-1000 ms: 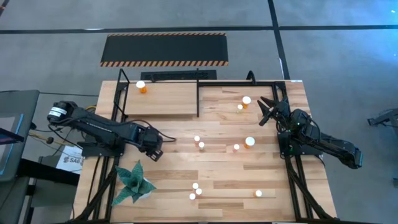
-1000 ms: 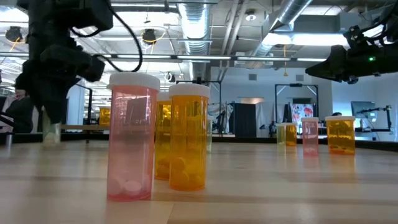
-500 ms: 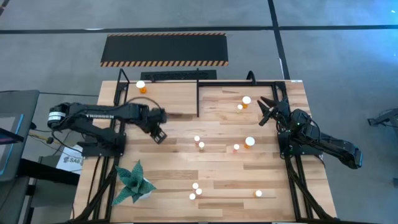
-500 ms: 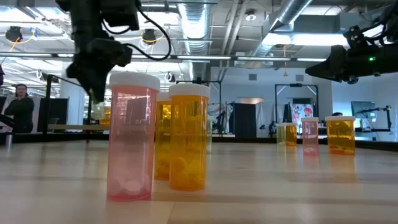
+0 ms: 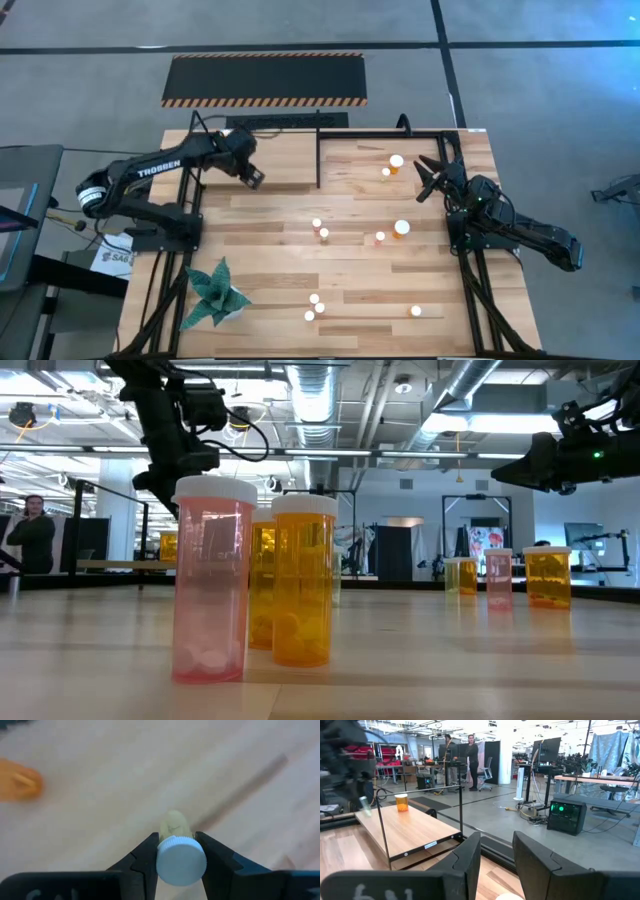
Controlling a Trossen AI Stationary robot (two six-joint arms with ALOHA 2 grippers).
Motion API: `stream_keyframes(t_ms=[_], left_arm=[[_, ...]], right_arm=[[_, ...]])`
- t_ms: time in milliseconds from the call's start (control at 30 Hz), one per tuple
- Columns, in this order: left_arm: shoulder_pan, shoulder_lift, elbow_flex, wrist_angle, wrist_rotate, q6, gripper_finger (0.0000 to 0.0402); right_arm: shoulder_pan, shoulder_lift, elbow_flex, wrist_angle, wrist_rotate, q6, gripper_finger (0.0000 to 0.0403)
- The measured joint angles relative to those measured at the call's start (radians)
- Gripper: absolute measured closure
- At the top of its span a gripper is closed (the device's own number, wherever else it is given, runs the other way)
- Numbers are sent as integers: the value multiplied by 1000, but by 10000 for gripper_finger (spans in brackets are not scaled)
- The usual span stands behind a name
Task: Pick and place medicine bottles onto shelf by color
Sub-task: Put the left yellow pill bottle on the shelf
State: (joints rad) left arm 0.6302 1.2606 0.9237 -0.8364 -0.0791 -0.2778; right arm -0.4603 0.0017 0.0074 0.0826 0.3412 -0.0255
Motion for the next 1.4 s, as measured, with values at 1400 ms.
stream_keyframes(t_ms=[1400], left_arm=[[333, 444, 382, -92, 18, 242, 292]], right_arm=[[0, 0, 0, 0, 0, 0, 265]])
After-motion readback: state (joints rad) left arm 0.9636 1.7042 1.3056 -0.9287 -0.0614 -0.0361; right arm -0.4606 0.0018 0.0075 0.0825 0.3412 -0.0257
